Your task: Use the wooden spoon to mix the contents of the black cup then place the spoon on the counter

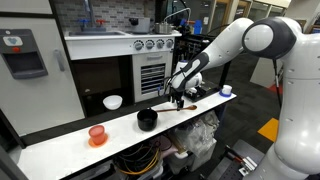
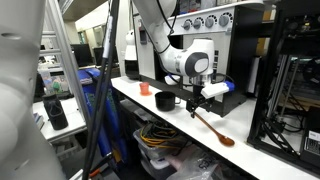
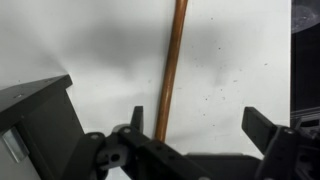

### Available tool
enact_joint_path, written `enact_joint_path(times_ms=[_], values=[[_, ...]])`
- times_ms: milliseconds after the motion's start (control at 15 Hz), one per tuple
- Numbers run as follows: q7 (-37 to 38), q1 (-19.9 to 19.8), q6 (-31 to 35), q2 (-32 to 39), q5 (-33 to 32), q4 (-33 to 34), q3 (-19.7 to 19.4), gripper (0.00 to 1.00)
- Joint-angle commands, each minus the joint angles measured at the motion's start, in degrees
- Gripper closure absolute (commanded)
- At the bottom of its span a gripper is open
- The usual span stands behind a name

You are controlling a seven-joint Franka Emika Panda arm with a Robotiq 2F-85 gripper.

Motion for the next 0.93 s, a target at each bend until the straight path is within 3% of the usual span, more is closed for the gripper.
enact_joint_path(times_ms=[0, 867], values=[[0.5, -1.7, 1.7, 0.8, -1.2, -0.1, 1.2, 0.0], [1.7, -1.9, 5.1, 0.9, -1.4, -3.4, 1.1, 0.0]])
